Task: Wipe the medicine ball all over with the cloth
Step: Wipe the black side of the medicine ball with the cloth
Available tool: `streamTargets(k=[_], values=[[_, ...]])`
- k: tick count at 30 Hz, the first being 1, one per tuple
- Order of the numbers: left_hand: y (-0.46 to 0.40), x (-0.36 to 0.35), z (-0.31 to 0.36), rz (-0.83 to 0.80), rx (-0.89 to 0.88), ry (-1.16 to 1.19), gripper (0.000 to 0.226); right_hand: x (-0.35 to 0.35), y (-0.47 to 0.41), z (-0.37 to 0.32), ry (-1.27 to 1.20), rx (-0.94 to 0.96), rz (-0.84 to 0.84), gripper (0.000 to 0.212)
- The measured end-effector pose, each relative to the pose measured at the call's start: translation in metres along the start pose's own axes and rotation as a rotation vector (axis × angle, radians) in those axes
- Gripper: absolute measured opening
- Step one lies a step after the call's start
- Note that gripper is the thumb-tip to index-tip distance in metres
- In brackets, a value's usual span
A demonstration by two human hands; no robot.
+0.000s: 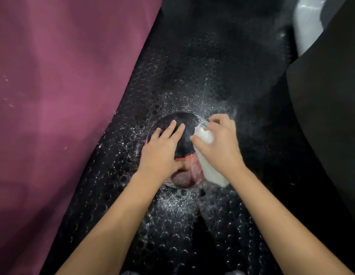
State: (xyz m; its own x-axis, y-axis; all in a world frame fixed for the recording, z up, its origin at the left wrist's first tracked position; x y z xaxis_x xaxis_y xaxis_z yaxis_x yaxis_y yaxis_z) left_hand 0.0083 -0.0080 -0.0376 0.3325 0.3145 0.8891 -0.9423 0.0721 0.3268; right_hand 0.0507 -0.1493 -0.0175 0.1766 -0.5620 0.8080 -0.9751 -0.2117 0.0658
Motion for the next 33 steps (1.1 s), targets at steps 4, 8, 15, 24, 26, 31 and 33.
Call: streamTargets(k=[4, 8, 15, 24, 26, 31, 33], values=[[0.000, 0.000, -0.005, 0.026, -0.027, -0.038, 0.112, -0.020, 0.009, 0.003, -0.187, 0.028, -0.039, 0.026], [0.005, -0.001, -0.003, 0.054, -0.031, -0.008, 0.113, -0.022, 0.024, 0.008, -0.150, 0.072, -0.026, 0.027], [-0.002, -0.005, 0.011, -0.018, -0.060, -0.035, 0.117, 0.007, 0.024, 0.027, -0.295, -0.038, 0.110, 0.046], [-0.001, -0.010, 0.018, 0.007, -0.009, -0.016, 0.117, -0.020, 0.043, 0.029, 0.037, 0.163, 0.145, 0.030], [0.002, -0.013, 0.018, 0.028, -0.005, -0.008, 0.119, -0.014, 0.039, 0.030, 0.056, 0.186, 0.154, 0.028], [-0.002, -0.013, 0.016, 0.065, 0.014, 0.021, 0.112, -0.022, 0.039, 0.018, 0.107, 0.237, 0.198, 0.025], [-0.001, -0.013, 0.015, 0.065, 0.012, 0.018, 0.109, -0.025, 0.045, 0.023, 0.138, 0.328, 0.185, 0.039]])
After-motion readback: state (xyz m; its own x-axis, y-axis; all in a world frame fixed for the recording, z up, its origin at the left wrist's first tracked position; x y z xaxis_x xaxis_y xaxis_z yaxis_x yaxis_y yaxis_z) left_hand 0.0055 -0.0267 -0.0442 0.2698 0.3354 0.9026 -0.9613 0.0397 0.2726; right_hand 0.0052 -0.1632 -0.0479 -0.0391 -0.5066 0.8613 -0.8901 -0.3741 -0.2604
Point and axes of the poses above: each hand's wrist, its own y-axis away from the middle knuckle, its own x-axis out of the back of the hand, z = x × y, the point moved 2 cm from there along -y, towards the middle knuckle, and after that the axes turned 4 degrees about -x, right-handed, at the moved point
